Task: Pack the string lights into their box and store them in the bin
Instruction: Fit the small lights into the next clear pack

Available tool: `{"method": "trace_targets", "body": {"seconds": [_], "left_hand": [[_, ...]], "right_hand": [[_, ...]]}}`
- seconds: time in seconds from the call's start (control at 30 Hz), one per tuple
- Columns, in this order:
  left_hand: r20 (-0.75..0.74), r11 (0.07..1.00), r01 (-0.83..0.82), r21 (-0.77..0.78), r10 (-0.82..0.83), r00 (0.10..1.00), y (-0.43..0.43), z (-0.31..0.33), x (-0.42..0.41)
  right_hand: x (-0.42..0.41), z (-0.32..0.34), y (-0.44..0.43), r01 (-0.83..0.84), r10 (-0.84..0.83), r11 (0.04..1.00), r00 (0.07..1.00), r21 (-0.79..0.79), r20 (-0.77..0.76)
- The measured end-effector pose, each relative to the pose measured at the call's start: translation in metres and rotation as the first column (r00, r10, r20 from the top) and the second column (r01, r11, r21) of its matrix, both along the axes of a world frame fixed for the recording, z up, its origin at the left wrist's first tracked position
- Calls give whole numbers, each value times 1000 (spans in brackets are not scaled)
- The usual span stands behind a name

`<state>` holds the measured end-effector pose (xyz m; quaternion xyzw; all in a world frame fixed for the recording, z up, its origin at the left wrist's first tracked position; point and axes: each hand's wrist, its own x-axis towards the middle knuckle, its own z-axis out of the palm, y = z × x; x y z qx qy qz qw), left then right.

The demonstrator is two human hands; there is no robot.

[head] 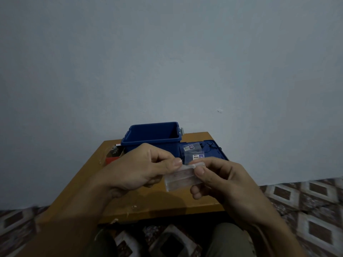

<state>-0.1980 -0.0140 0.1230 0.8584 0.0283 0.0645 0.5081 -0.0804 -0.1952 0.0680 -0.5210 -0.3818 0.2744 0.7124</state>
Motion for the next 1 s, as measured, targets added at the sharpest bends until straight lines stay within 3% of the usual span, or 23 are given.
{"method": "trace_targets", "body": {"seconds": [0.2, 0.33, 0.5, 0.67, 0.87, 1.0], "left_hand": [[19, 999, 25, -20, -25, 1000, 9, 3, -1], [28, 983, 44, -178, -40, 999, 8, -1, 3], [41, 885, 37, -464, -20, 999, 3, -31, 10], [70, 767, -89, -635, 172, 983, -27, -49, 15], [59, 838, -256, -482, 322, 945, -45, -48, 15], [85, 935, -334, -117, 345, 935, -48, -39, 9]], "right_hand": [[1, 0, -1, -125, 127, 992, 991, 34, -50], [-1, 1, -1, -169, 176, 982, 980, 83, -89], [-2, 1, 0, -27, 39, 993, 994, 112, -98], [3, -6, 4, 170, -176, 982, 983, 82, 59], [2, -13, 17, 277, -280, 943, 960, 183, -14], [1, -16, 18, 356, -366, 920, 930, 165, 35]]}}
